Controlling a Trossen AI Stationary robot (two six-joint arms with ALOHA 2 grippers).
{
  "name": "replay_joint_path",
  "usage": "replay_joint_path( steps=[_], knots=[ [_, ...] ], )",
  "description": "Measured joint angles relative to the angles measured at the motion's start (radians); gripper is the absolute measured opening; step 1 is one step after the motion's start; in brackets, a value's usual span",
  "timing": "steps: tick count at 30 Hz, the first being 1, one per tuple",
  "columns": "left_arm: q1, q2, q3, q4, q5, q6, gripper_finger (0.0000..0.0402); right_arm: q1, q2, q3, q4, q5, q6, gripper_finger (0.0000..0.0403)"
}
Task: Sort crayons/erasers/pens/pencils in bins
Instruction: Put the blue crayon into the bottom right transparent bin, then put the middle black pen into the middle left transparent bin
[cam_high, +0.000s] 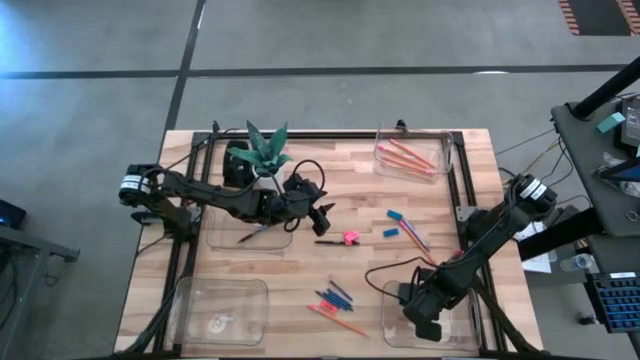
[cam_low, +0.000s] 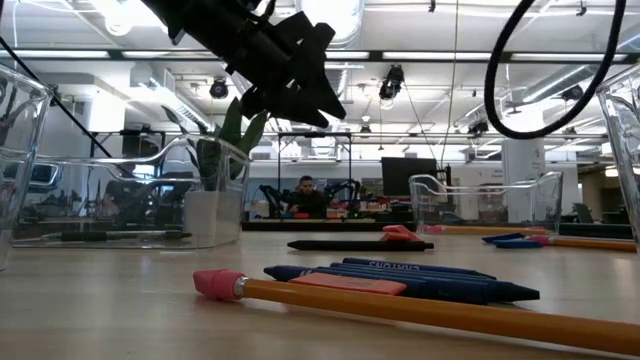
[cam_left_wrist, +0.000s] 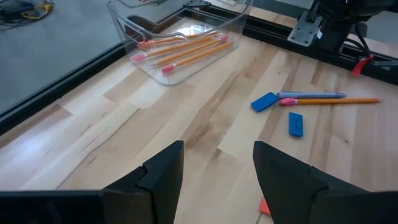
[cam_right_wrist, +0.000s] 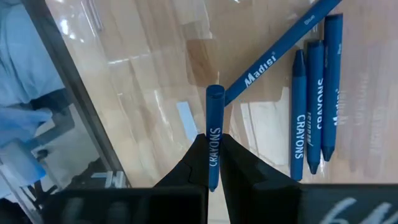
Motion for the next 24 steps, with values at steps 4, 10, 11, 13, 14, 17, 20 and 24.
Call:
replay_joint_path(
  steps=[4, 10, 11, 13, 14, 17, 20, 24],
  knots=[
    [-0.001, 0.0, -0.001, -0.001, 0.008, 0.0, 0.018, 0.0, 0.0, 0.0, 0.001, 0.007, -0.016, 0.0013],
    [-0.002, 0.0, -0.002, -0.002, 0.015, 0.001, 0.018, 0.0, 0.0, 0.0, 0.003, 0.034, -0.026, 0.003],
    [-0.002, 0.0, -0.002, -0.002, 0.015, 0.001, 0.018, 0.0, 0.0, 0.0, 0.003, 0.034, -0.026, 0.0038],
    [-0.001, 0.0, -0.002, -0.002, 0.015, 0.001, 0.018, 0.0, 0.0, 0.0, 0.003, 0.034, -0.026, 0.0055],
    [-0.001, 0.0, -0.002, -0.002, 0.015, 0.001, 0.018, 0.0, 0.0, 0.0, 0.003, 0.034, -0.026, 0.0064],
    [-0.001, 0.0, -0.002, -0.004, 0.016, 0.001, 0.018, 0.0, 0.0, 0.0, 0.003, 0.034, -0.026, 0.0087],
    [-0.001, 0.0, -0.002, -0.006, 0.02, 0.01, 0.018, 0.0, -0.004, 0.0, 0.003, 0.031, -0.045, 0.0104],
    [-0.001, 0.0, -0.002, -0.006, 0.088, 0.079, 0.018, 0.0, -0.036, 0.015, -0.007, 0.025, -0.091, 0.0115]
  ],
)
